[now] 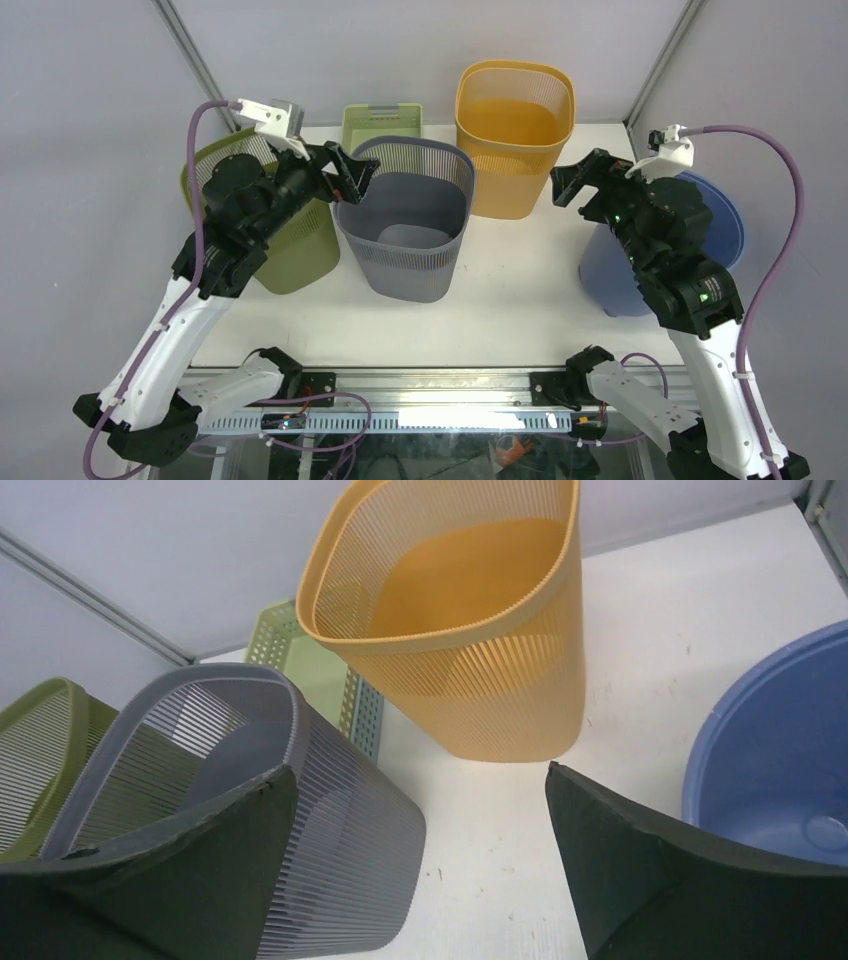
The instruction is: Turn the large container upside down
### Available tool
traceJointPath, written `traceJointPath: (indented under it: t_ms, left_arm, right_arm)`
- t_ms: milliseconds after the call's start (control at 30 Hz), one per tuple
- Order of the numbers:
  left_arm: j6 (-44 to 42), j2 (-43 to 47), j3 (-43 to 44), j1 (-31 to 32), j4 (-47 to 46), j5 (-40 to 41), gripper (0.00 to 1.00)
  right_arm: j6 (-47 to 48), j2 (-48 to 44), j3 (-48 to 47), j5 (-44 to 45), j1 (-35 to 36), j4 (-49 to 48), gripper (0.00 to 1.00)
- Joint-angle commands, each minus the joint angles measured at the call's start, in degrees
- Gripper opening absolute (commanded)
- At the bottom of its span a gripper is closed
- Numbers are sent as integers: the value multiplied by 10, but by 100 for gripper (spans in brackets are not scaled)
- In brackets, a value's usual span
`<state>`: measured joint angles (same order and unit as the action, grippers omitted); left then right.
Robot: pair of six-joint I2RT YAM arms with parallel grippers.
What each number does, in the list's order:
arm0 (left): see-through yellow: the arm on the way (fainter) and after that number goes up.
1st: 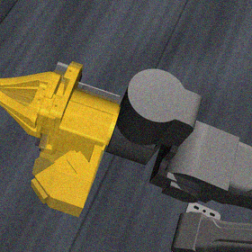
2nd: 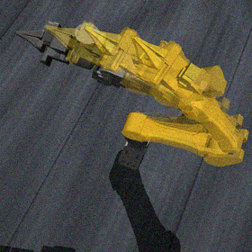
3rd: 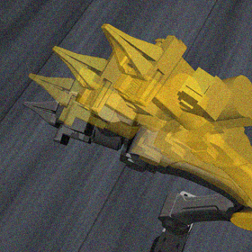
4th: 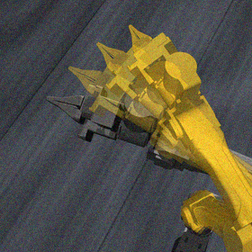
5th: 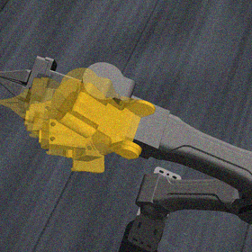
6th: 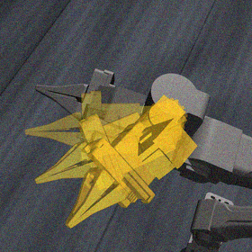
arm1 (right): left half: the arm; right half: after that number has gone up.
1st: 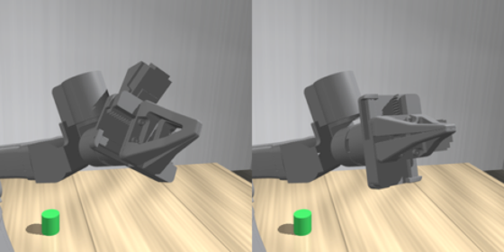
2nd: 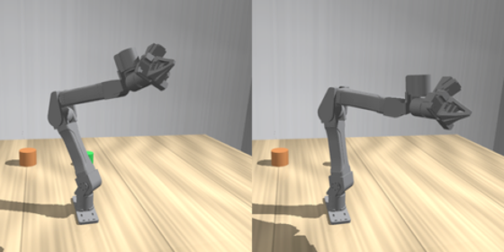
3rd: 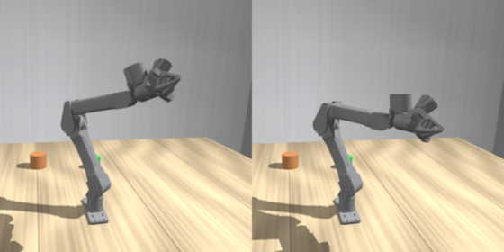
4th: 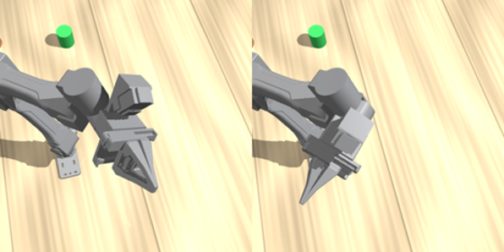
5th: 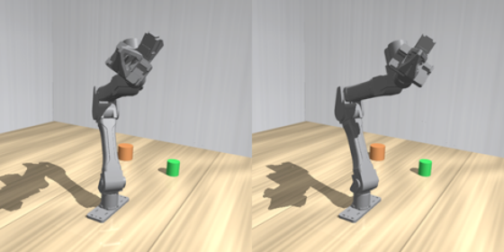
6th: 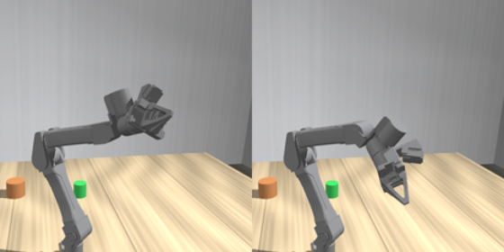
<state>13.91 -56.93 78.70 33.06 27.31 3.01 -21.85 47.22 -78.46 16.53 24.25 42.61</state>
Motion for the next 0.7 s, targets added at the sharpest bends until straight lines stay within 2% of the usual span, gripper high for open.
traceJointPath:
  t_ms: [0, 267, 400, 500, 567, 667]
  left_arm:
    - [-6, 57, -45, 5, -99, -8, 99]
    - [-18, 89, -76, 5, -139, -25, 99]
    - [-22, 46, -27, 5, -96, -82, 99]
    - [13, -13, 31, 7, -46, -123, 99]
    - [24, -51, 46, 26, -30, -127, 99]
    - [19, -90, 62, 106, -30, -73, 99]
  right_arm:
    - [4, -23, 34, -14, 3, -103, 100]
    - [-1, -20, 47, 22, 3, -72, 100]
    - [15, -12, 37, 23, 3, -52, 100]
    - [55, -10, 12, 8, 3, -33, 100]
    - [77, -8, -5, 29, 3, -18, 99]
    - [104, 21, -45, 80, 3, 40, 99]
